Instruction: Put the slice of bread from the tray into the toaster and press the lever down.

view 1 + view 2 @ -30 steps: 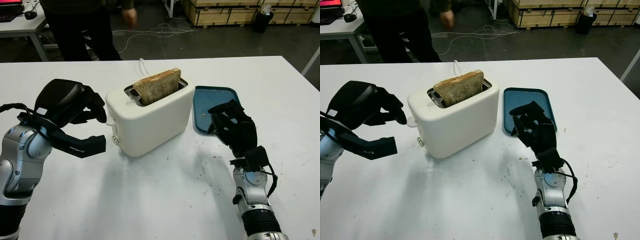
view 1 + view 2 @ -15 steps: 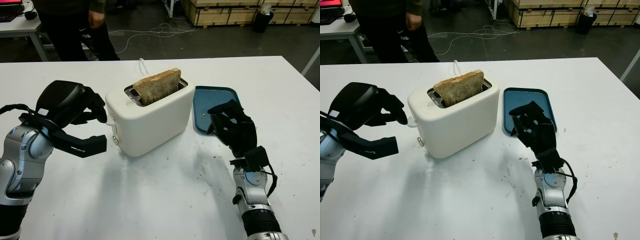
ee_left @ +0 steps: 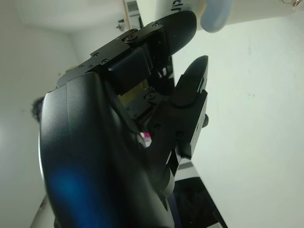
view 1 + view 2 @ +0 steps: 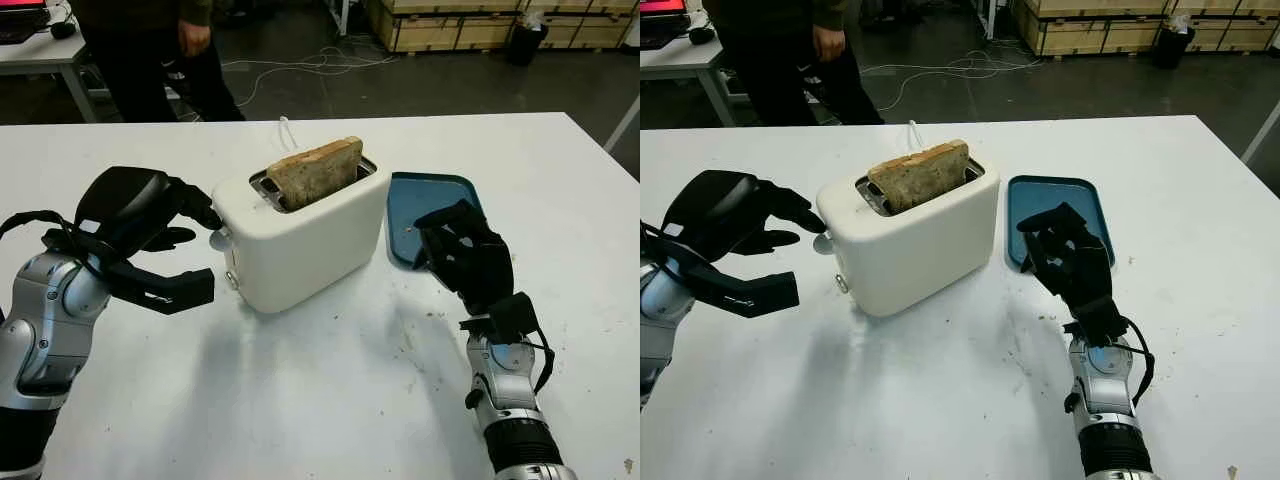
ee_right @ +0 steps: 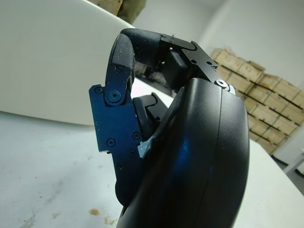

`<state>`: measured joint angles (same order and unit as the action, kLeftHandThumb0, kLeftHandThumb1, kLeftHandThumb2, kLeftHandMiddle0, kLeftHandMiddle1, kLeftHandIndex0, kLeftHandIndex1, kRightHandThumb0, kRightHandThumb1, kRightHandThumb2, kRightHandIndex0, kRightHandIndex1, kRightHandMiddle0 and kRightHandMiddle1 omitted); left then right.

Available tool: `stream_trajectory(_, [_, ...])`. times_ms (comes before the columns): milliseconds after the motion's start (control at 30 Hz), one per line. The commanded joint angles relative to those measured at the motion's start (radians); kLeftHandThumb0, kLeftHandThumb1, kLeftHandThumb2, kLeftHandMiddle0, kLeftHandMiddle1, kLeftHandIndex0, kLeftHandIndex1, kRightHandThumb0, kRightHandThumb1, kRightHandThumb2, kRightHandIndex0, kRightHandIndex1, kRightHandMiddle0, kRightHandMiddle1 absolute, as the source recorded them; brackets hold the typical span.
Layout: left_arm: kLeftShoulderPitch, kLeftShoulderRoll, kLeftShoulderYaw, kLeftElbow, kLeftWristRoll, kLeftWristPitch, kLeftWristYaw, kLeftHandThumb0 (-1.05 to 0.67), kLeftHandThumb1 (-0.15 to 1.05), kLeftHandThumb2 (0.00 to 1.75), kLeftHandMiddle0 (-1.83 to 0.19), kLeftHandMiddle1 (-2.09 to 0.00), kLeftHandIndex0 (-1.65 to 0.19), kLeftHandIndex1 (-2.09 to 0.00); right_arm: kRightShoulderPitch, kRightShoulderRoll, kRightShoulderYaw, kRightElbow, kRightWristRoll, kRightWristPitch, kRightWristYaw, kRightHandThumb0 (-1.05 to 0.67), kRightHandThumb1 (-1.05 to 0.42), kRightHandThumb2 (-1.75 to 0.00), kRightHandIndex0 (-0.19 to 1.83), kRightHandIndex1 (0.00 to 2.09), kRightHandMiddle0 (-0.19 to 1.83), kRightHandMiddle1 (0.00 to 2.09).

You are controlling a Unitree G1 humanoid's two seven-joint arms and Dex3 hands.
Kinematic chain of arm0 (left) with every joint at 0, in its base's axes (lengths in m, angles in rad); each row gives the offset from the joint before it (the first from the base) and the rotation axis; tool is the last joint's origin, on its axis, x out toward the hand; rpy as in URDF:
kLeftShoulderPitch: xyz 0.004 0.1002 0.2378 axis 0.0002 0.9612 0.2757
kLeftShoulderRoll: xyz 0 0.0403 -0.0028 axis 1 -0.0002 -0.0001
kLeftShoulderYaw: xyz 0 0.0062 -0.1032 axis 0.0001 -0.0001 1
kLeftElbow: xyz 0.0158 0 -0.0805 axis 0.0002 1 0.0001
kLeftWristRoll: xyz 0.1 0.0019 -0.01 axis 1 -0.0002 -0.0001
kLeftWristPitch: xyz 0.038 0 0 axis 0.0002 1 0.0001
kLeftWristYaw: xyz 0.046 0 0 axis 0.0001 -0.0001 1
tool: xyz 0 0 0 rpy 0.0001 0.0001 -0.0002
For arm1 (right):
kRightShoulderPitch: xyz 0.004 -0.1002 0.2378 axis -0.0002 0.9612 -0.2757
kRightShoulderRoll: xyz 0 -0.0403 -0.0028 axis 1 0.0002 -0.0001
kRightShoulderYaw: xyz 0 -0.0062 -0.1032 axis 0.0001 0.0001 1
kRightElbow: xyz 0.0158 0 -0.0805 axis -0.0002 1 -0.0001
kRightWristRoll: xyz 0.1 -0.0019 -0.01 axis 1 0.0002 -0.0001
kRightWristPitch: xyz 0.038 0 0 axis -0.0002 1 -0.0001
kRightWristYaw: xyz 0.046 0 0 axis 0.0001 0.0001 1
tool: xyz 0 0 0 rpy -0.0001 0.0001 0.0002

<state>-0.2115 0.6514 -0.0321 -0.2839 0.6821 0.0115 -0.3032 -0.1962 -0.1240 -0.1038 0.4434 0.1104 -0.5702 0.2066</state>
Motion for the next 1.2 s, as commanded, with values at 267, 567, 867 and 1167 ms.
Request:
stream_trajectory(267, [-0.011,-0.011,-0.012,0.005,0.007,-0.003,0.005,-0.05,0.81,0.00,-1.18,-1.50,-1.09,-0.04,-0.005,0.008,-0.010,0.000,0.020,0.000,0.006,-0.46,-0.92,-0.36,0.85,1.75,0.56,1.75])
stream_trajectory(567, [-0.005,-0.015,-0.005,-0.018,-0.011,-0.020,0.011,-0.03,0.80,0.00,-1.20,-1.46,-1.11,-0.04,0.000,0.009,-0.008,-0.010,0.013,0.010,-0.002,-0.46,-0.92,-0.36,0.85,1.75,0.57,1.75])
stream_trajectory(867, [-0.003,-0.016,-0.003,-0.031,-0.012,-0.027,0.007,-0.04,0.80,0.00,-1.21,-1.43,-1.13,-0.03,0.000,0.011,-0.008,-0.007,0.021,0.014,0.003,-0.47,-0.92,-0.36,0.85,1.75,0.57,1.75])
stream_trajectory(1167, [0.002,-0.017,-0.004,-0.037,-0.018,-0.040,0.010,-0.05,0.79,0.00,-1.21,-1.44,-1.15,-0.03,-0.003,0.010,-0.008,0.001,0.011,0.005,-0.005,-0.47,-0.92,-0.36,0.85,1.75,0.57,1.75])
